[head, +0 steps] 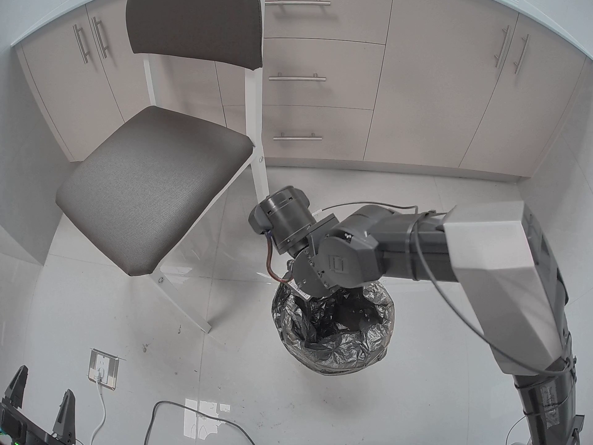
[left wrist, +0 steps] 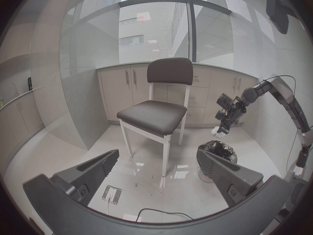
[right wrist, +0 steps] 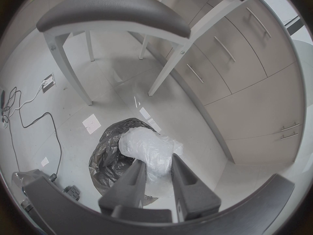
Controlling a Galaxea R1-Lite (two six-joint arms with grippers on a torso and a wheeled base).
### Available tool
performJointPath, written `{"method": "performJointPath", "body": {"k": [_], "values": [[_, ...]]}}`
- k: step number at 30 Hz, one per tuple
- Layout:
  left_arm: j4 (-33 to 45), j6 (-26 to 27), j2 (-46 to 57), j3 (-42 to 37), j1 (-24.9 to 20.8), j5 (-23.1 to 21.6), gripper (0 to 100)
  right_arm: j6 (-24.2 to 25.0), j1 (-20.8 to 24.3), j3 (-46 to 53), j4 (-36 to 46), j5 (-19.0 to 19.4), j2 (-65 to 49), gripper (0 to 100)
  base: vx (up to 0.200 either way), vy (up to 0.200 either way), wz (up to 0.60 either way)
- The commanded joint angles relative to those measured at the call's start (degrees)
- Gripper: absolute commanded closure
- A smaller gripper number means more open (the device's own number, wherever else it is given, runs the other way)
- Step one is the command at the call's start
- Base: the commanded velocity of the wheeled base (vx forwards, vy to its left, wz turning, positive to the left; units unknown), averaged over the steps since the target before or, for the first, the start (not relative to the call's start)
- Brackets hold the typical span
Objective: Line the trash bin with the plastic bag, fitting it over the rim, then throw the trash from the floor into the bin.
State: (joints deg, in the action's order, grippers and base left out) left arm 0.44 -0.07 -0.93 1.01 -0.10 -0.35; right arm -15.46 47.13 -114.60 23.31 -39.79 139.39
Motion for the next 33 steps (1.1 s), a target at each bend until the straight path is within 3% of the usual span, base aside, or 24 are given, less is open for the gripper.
{"method": "performJointPath", "body": {"k": [1,19,33], "values": [[0.0,-0.01,0.93,-1.01,0.01,0.0,0,-0.1,0.07,0.01,-2.21,-0.02,5.46,100,0.0,0.0,0.0],[0.0,-0.01,0.93,-1.01,0.01,0.0,0,-0.8,-5.2,0.01,-5.29,-0.11,16.97,100,0.0,0.0,0.0],[0.0,-0.01,0.93,-1.01,0.01,0.0,0,-0.8,-5.64,0.01,-6.08,-0.11,17.59,100,0.0,0.0,0.0]]}}
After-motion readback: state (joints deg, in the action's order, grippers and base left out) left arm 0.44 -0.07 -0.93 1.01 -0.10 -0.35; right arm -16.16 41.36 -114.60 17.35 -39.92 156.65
